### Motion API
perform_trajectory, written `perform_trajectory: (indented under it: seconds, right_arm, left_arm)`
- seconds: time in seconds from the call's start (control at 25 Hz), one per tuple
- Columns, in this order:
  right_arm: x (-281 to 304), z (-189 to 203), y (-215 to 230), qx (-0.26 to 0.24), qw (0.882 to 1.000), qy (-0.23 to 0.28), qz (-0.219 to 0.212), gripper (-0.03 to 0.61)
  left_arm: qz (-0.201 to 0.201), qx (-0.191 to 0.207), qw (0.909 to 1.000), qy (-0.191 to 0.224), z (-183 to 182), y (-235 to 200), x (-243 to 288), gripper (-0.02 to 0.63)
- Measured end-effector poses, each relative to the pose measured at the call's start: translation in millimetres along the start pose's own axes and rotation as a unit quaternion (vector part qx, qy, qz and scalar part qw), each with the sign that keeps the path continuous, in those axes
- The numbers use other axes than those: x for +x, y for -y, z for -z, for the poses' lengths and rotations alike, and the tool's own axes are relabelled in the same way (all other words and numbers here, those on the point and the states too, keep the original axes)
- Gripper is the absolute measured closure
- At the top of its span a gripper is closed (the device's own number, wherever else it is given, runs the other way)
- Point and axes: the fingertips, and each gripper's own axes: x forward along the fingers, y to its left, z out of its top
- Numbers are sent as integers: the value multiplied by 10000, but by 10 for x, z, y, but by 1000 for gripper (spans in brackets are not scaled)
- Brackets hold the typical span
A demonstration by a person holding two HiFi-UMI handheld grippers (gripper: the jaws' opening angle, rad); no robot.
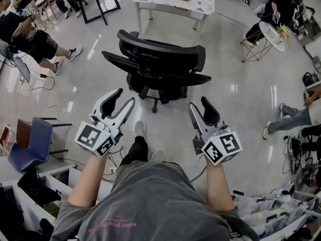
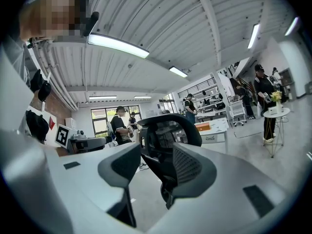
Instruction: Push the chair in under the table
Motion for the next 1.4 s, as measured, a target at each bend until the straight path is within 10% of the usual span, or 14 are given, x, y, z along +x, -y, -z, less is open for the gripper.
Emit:
perform_trajectory:
  seconds: [0.64, 1.4]
  right_arm:
    - [860, -98, 607, -61, 9976, -58, 686, 391]
    - [1654, -138, 1062, -575, 9851, -659, 1481, 377]
  left_arm:
    - [-12, -77, 9999, -95, 81, -1134, 599, 420]
    - [858, 1028, 9879, -777, 169, -2256, 1485, 403]
